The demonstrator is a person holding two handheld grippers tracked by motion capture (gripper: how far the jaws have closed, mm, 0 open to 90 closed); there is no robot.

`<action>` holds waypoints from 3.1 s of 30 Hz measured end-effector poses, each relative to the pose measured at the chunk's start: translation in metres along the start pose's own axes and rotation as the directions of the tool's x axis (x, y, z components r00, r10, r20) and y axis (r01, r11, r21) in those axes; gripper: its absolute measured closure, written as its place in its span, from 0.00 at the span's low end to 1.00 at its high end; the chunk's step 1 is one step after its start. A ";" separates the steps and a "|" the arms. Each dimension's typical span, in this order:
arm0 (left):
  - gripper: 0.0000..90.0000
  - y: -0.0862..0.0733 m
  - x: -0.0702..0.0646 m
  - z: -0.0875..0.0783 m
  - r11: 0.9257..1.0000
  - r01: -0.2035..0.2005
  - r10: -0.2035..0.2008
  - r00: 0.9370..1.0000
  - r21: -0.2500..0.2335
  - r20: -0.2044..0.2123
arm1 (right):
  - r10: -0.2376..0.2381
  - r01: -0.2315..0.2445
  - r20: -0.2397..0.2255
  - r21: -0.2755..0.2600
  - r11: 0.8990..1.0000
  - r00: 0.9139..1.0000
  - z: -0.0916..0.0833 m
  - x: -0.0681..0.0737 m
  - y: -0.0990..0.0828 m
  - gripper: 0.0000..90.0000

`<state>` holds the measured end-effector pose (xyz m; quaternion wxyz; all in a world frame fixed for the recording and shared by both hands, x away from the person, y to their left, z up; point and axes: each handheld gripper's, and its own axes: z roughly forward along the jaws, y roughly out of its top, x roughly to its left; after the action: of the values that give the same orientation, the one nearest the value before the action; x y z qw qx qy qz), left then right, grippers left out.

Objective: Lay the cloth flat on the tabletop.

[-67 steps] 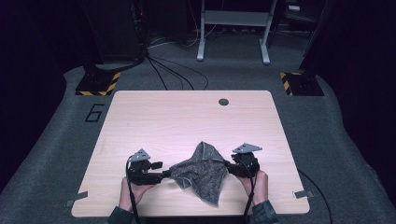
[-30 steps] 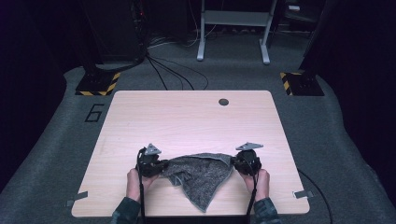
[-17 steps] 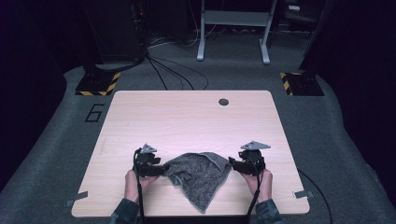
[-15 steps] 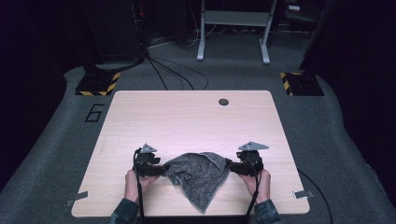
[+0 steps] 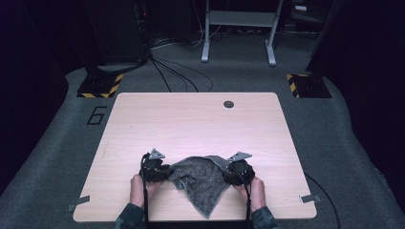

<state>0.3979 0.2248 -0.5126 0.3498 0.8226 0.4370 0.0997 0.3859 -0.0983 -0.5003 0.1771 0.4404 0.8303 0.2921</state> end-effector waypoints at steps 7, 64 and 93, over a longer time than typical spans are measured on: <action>0.93 -0.001 -0.002 0.001 1.000 -0.015 0.014 1.000 -0.009 -0.027 | 0.018 -0.018 0.032 -0.004 1.000 0.999 0.001 -0.001 -0.005 0.81; 0.98 0.187 0.072 -0.027 0.982 -0.094 0.060 0.977 -0.162 -0.204 | 0.051 -0.044 0.043 -0.158 0.987 0.998 -0.009 -0.116 0.177 0.96; 0.66 -0.004 -0.023 -0.018 0.992 -0.121 0.124 0.989 -0.046 0.079 | 0.080 -0.097 -0.139 -0.119 0.988 0.987 -0.049 -0.057 -0.045 0.55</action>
<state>0.3728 0.2167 -0.4986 0.3773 0.8440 0.3687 0.0963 0.3616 -0.1818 -0.4893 0.1352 0.4443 0.7999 0.3801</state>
